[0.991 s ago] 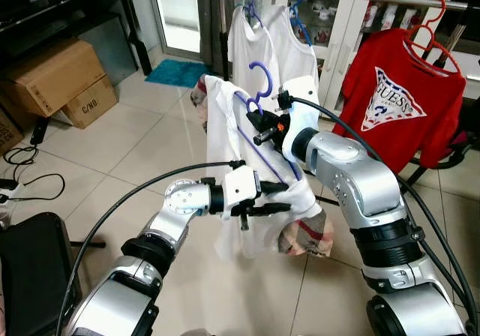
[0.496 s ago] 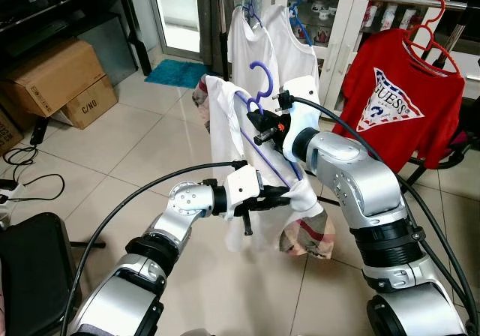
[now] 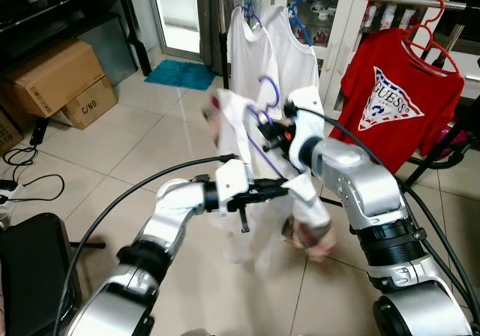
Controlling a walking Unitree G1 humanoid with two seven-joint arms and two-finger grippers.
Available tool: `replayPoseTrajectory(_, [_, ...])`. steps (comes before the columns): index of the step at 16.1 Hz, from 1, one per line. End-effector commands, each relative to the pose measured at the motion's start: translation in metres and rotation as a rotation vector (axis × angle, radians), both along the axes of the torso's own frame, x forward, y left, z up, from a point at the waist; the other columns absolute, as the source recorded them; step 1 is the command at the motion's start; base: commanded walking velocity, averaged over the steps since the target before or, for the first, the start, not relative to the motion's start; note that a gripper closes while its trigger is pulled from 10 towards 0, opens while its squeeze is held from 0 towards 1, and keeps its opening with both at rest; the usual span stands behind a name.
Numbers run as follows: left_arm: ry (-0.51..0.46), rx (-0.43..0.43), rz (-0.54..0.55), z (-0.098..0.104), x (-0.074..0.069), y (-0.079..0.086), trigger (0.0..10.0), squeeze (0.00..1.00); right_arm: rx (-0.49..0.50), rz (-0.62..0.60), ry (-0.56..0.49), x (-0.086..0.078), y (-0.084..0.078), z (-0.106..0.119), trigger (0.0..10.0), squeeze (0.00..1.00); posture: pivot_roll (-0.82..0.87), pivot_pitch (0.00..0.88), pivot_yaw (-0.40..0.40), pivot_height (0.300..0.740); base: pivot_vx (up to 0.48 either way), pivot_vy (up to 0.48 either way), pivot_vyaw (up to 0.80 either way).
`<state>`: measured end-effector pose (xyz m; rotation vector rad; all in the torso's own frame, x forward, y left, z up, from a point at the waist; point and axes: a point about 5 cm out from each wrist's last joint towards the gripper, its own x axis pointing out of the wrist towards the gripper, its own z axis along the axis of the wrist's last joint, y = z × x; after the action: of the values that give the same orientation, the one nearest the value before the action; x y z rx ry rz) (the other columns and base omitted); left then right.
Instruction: Hang hanger
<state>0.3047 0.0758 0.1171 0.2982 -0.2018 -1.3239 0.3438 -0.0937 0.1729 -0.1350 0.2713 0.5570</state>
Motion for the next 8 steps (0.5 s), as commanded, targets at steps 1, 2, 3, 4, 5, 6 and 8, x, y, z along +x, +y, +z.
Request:
replayPoseTrajectory(1, [-0.016, -0.033, 0.026, 0.007, 0.001, 0.004, 0.0, 0.00, -0.004, -0.007, -0.019, 0.001, -0.003, -0.001, 10.0, 0.00, -0.08, 0.004, 0.046, 0.740, 0.000, 0.000, 0.00])
replayPoseTrajectory(2, [-0.017, -0.040, 0.038, 0.007, 0.001, 0.006, 0.0, 0.00, -0.015, -0.007, -0.015, 0.001, -0.004, -0.003, 10.0, 0.00, -0.08, 0.005, 0.043, 0.740, 0.000, 0.000, 0.00])
replayPoseTrajectory(3, [-0.022, -0.060, 0.082, 0.010, 0.001, 0.011, 0.0, 0.00, -0.035, -0.006, -0.008, 0.002, -0.006, -0.007, 10.0, 0.00, -0.08, 0.004, 0.037, 0.740, 0.000, 0.000, 0.00])
replayPoseTrajectory(4, [-0.029, -0.083, 0.130, 0.013, 0.003, 0.015, 0.0, 0.00, -0.047, -0.003, -0.005, 0.002, -0.008, -0.010, 10.0, 0.00, -0.08, 0.002, 0.034, 0.740, 0.000, 0.000, 0.00])
replayPoseTrajectory(5, [-0.031, -0.093, 0.149, 0.015, 0.004, 0.017, 0.0, 0.00, -0.051, -0.002, -0.005, 0.003, -0.008, -0.011, 10.0, 0.00, -0.08, 0.003, 0.033, 0.740, 0.000, 0.000, 0.00])
replayPoseTrajectory(6, [-0.036, -0.084, 0.198, 0.014, 0.005, 0.021, 0.0, 0.00, -0.052, 0.003, -0.002, 0.003, -0.008, -0.012, 10.0, 0.00, -0.08, 0.002, 0.028, 0.740, 0.000, 0.000, 0.00])
replayPoseTrajectory(8, [-0.032, -0.022, 0.212, 0.005, 0.004, 0.022, 0.0, 0.00, -0.056, 0.020, -0.001, 0.002, -0.006, -0.013, 10.0, 0.00, -0.08, 0.002, 0.025, 0.740, 0.000, 0.000, 0.00])
